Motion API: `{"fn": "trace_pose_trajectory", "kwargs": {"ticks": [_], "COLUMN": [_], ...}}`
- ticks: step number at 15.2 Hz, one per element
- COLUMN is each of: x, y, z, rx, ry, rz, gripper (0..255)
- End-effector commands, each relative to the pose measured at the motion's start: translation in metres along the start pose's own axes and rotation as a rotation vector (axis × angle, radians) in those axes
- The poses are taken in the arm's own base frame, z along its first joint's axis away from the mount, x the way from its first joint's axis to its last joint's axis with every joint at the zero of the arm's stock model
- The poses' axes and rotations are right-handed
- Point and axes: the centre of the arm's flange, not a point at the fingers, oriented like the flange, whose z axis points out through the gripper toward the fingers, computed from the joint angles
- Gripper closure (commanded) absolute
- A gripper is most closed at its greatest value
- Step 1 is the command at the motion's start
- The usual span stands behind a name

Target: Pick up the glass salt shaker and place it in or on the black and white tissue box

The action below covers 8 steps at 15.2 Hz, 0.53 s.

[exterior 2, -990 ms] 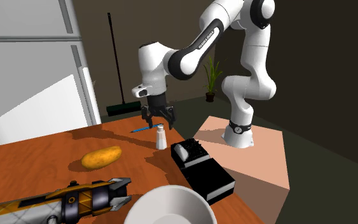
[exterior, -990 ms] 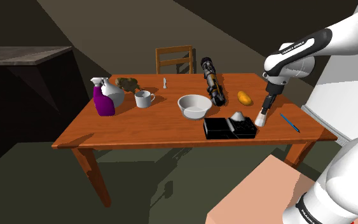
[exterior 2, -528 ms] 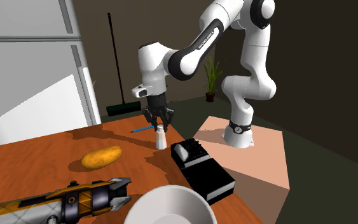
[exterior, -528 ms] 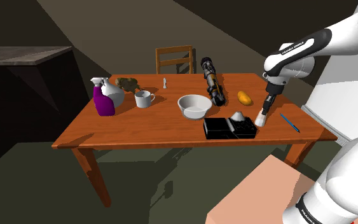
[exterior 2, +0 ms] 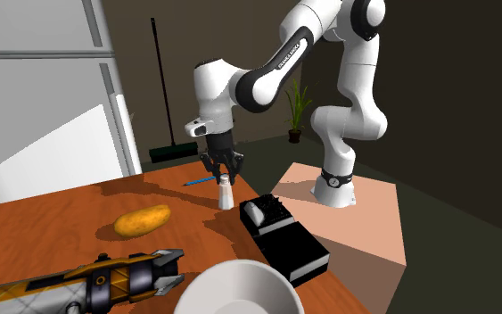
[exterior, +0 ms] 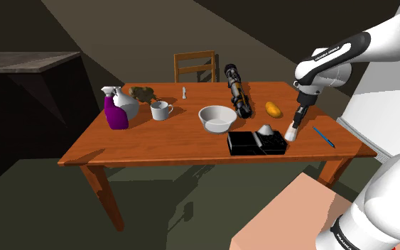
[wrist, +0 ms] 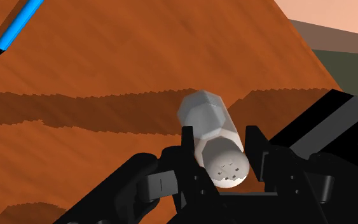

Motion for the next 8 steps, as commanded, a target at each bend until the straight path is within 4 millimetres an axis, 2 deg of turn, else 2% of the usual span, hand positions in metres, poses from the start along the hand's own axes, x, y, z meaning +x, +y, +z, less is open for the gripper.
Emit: {"fn": "trace_pose_trajectory", "kwargs": {"ticks": [1,8], "x": [0.000,0.000], "y": [0.000,-0.004], "z": [-0.005,-0.042], "rx": [0.000,0.000], "ry": [0.000,0.000], "rz": [0.000,0.000], "gripper": [255,255]}}
